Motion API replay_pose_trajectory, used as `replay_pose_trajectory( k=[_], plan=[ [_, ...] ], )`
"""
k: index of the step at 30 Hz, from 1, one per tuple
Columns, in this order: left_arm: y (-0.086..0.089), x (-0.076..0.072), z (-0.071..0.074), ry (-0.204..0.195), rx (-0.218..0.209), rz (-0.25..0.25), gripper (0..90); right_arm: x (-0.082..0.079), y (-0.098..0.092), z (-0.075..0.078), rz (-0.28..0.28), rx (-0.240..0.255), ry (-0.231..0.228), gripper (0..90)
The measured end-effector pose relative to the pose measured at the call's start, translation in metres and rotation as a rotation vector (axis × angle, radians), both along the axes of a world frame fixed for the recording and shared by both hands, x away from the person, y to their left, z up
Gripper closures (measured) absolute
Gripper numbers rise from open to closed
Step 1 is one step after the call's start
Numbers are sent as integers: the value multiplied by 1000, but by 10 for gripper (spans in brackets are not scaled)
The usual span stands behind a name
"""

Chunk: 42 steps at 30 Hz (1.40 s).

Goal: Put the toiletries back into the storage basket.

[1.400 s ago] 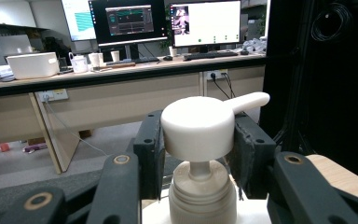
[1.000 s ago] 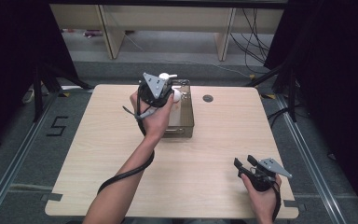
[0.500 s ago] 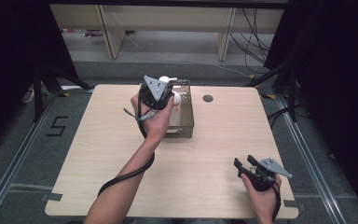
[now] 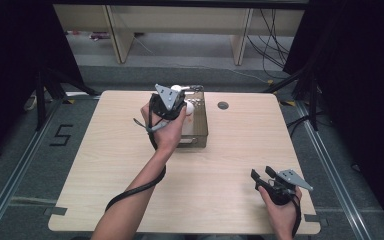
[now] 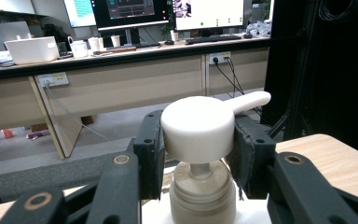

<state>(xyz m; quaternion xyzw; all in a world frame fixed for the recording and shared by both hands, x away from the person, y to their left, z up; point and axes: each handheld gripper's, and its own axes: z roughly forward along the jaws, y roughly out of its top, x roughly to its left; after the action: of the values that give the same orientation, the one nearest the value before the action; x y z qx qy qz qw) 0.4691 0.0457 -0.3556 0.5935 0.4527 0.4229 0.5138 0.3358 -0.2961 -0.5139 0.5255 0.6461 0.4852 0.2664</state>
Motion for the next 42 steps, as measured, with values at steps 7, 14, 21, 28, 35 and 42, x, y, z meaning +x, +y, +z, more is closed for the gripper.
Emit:
replay_pose_trajectory(
  k=[7,14,21,28,35,42],
  plan=[
    [0,1,-4,10,2,3,587,0,-1,1,-11,-24,1,385],
    [1,1,-7,14,2,3,587,0,0,0,0,0,0,385],
    [1,2,-10,22,2,3,586,0,0,0,-1,0,0,385],
    [1,1,-11,23,4,3,586,0,0,0,-2,-4,2,384],
    [1,0,-13,6,22,-1,583,0,0,0,-1,-4,1,384],
    [1,-1,-16,-2,43,-10,564,-1,1,0,0,-3,3,384]
  ],
)
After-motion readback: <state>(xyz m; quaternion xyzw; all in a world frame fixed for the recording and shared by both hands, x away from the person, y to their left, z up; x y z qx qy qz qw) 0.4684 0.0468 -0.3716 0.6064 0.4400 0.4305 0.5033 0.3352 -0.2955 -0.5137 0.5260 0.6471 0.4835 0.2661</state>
